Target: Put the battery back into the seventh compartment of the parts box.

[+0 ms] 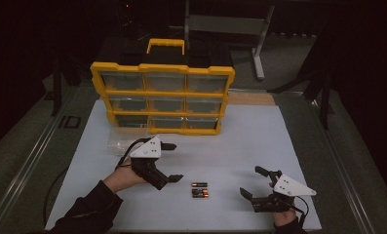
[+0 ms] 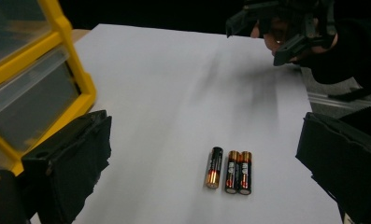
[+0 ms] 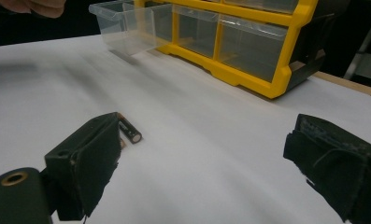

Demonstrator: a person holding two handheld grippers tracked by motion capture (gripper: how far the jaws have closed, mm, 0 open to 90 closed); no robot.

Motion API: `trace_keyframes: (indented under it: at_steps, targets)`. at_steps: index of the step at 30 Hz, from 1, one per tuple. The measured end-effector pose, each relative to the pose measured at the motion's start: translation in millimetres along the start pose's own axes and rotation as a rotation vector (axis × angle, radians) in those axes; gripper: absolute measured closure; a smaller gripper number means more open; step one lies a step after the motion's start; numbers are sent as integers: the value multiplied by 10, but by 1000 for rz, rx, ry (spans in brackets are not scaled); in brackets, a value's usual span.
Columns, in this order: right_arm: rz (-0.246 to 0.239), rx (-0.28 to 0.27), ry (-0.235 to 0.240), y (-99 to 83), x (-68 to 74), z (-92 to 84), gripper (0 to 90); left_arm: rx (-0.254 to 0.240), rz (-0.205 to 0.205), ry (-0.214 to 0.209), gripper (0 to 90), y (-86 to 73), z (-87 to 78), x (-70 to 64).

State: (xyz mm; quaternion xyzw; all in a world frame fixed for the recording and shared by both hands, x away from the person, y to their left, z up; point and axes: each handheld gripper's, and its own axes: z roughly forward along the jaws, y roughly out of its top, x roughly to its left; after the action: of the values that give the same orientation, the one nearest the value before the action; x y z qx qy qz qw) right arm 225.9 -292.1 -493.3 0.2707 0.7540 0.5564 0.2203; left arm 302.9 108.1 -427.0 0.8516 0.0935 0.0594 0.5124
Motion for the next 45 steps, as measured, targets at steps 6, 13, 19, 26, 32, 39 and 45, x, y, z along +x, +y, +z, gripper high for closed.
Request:
trace_keyframes:
  at_steps: [6,13,19,26,32,39,45]
  targets:
    - [1,3,1,-2,1,2,89,2,19,-12,27,-14,122,10]
    - [2,7,3,-4,2,5,89,4,11,-51,42,-52,255,36]
    - [1,7,1,-4,6,5,89,14,7,-75,67,-93,347,52]
    - [1,9,3,-5,5,8,89,24,7,-108,138,-153,493,38]
    - [2,9,2,-6,5,6,89,58,-33,-126,200,-220,604,56]
    - [3,9,2,-7,3,5,89,74,-50,-131,322,-294,723,76]
    - [3,10,4,-8,2,8,89,126,-40,-137,380,-333,820,46]
